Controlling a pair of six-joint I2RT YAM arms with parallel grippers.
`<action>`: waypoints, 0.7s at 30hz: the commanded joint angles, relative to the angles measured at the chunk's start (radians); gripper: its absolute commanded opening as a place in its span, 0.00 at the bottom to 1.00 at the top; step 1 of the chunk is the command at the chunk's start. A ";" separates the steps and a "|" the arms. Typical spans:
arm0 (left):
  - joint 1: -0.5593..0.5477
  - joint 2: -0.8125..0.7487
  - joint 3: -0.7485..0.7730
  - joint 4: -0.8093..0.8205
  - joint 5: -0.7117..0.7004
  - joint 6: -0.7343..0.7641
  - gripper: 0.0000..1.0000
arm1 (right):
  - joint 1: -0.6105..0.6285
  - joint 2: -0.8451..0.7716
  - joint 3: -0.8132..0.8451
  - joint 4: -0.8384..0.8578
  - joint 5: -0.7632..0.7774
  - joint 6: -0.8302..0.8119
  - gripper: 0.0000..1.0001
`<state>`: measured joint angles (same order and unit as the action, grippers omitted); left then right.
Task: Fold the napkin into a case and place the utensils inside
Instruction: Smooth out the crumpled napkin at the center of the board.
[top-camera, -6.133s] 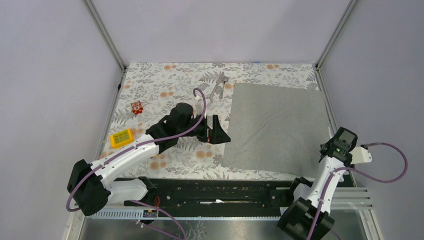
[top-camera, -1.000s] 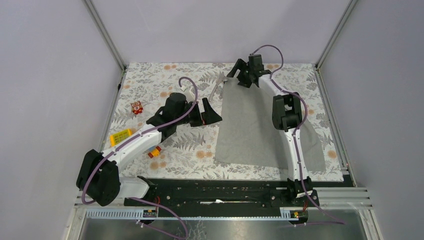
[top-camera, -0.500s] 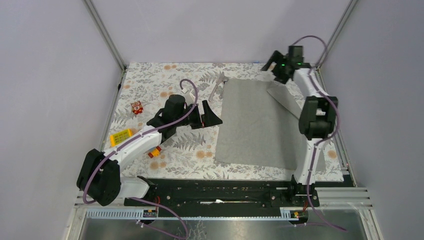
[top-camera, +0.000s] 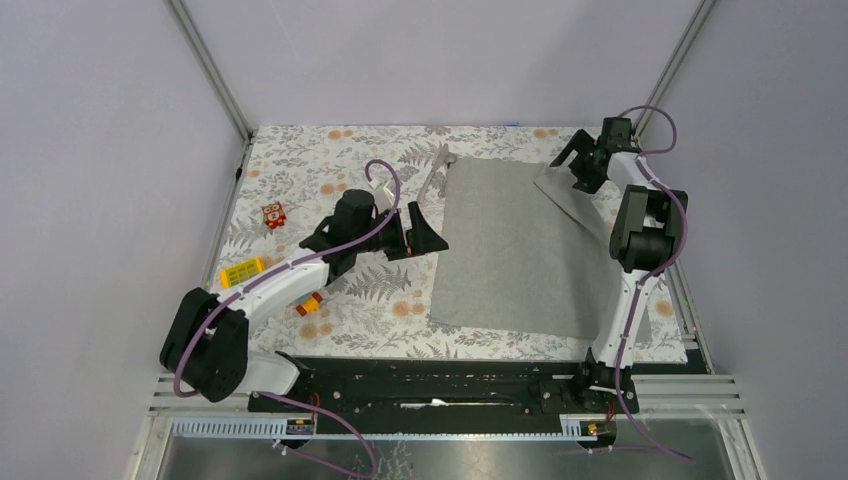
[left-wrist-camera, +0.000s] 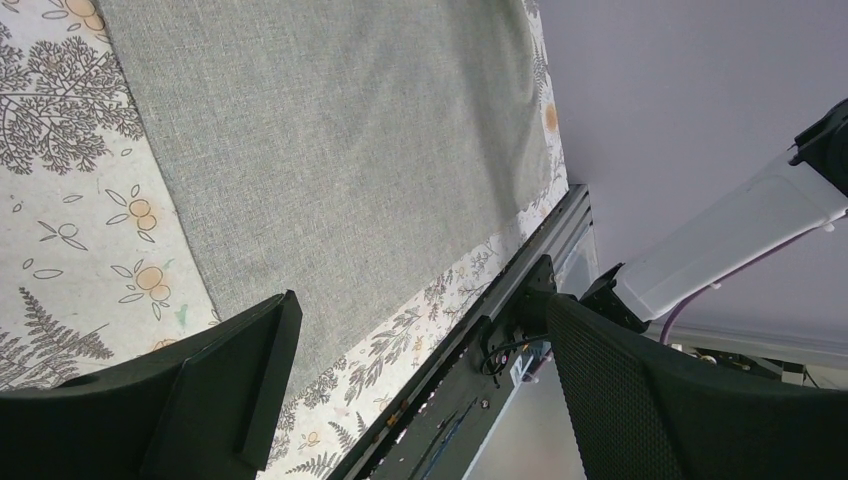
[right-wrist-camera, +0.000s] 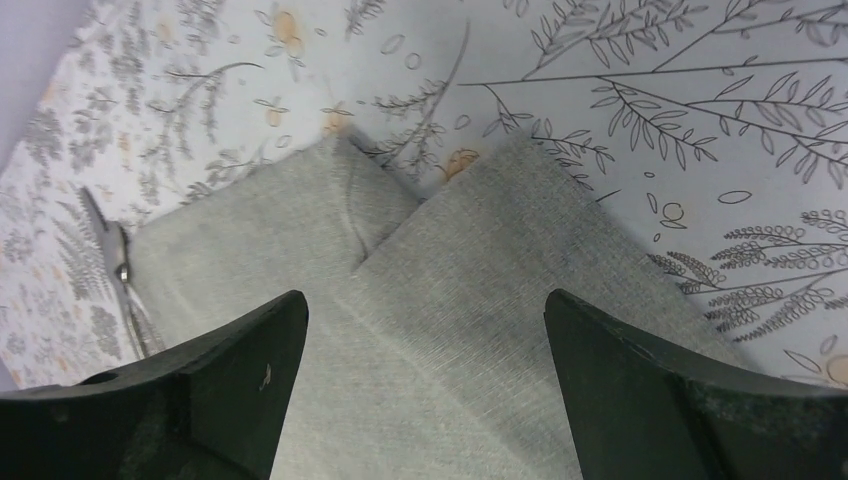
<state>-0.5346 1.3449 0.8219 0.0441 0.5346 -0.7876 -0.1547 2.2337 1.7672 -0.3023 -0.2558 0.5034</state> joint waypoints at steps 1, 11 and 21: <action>0.001 0.018 0.000 0.071 0.031 -0.017 0.99 | 0.004 0.038 0.021 0.035 0.000 -0.024 0.95; 0.001 0.038 0.019 0.057 0.020 -0.010 0.99 | -0.042 0.158 0.066 0.066 0.030 -0.018 0.95; 0.002 0.080 0.032 0.061 0.022 -0.008 0.99 | -0.094 0.249 0.199 0.031 0.097 -0.020 0.96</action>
<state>-0.5346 1.4075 0.8223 0.0551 0.5396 -0.7979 -0.2256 2.3978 1.9095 -0.2050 -0.2417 0.5018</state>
